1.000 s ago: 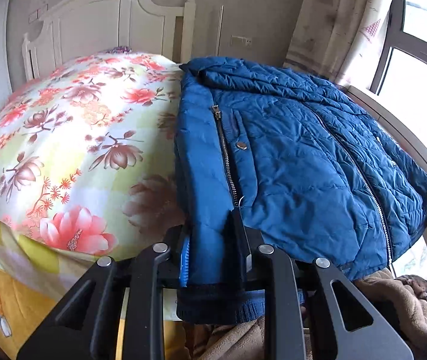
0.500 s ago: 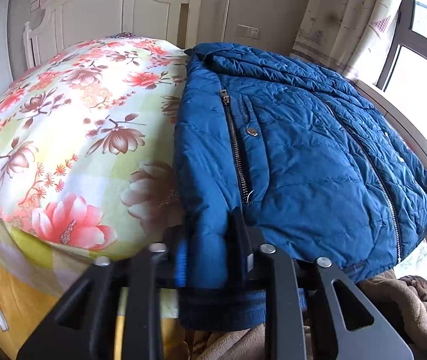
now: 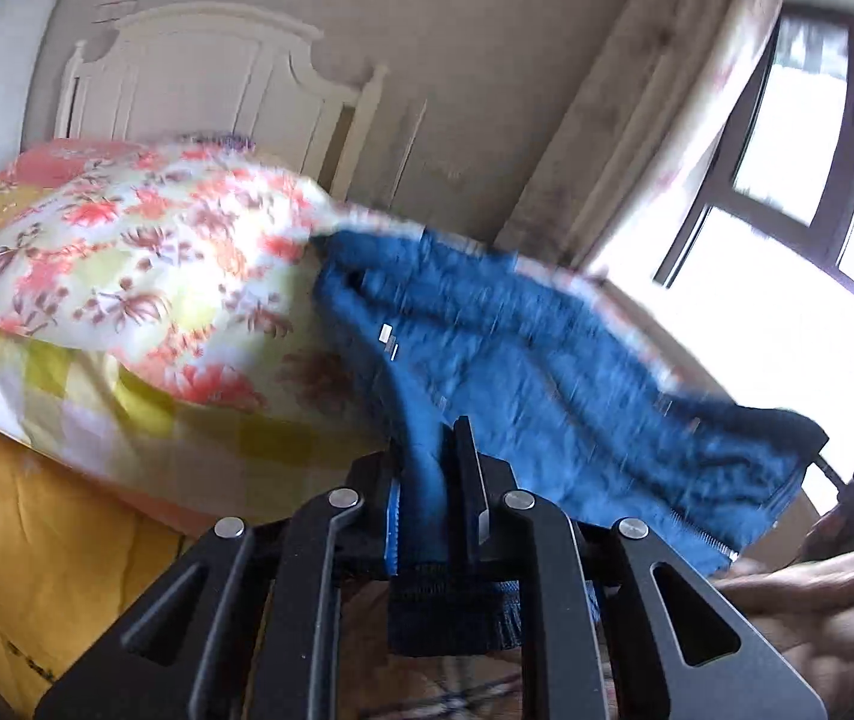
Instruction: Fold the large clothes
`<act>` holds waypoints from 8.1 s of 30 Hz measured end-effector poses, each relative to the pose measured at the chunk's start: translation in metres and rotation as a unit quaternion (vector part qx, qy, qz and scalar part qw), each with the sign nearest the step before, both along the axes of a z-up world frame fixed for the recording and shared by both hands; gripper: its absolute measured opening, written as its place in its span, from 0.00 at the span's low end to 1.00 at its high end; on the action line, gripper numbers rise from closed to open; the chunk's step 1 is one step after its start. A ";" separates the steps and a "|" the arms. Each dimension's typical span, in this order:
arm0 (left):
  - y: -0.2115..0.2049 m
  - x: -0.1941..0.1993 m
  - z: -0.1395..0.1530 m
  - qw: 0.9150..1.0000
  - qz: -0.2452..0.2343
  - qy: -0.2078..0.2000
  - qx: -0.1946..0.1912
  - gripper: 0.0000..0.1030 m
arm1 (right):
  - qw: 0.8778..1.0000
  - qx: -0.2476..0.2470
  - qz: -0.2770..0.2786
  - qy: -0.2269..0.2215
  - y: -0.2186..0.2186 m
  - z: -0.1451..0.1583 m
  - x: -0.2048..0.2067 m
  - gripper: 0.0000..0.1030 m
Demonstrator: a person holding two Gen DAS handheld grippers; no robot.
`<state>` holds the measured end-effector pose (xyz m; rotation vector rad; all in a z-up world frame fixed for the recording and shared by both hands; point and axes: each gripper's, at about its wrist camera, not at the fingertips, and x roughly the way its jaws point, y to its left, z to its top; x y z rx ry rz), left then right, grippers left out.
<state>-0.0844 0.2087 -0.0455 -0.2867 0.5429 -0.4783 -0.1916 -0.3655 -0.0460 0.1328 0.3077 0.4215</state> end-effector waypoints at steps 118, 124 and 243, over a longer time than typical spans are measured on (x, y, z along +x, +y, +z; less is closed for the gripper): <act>-0.306 0.531 -0.057 0.956 -0.032 0.124 0.262 0.96 | 0.945 -0.193 -0.078 0.251 0.057 -0.078 0.612 0.58; -0.291 0.533 -0.044 0.955 -0.023 0.135 0.262 0.96 | 0.945 -0.177 -0.075 0.265 0.047 -0.071 0.611 0.60; -0.239 0.375 -0.011 0.961 0.042 0.022 0.273 0.96 | 0.966 -0.144 -0.128 0.174 0.044 -0.039 0.424 0.81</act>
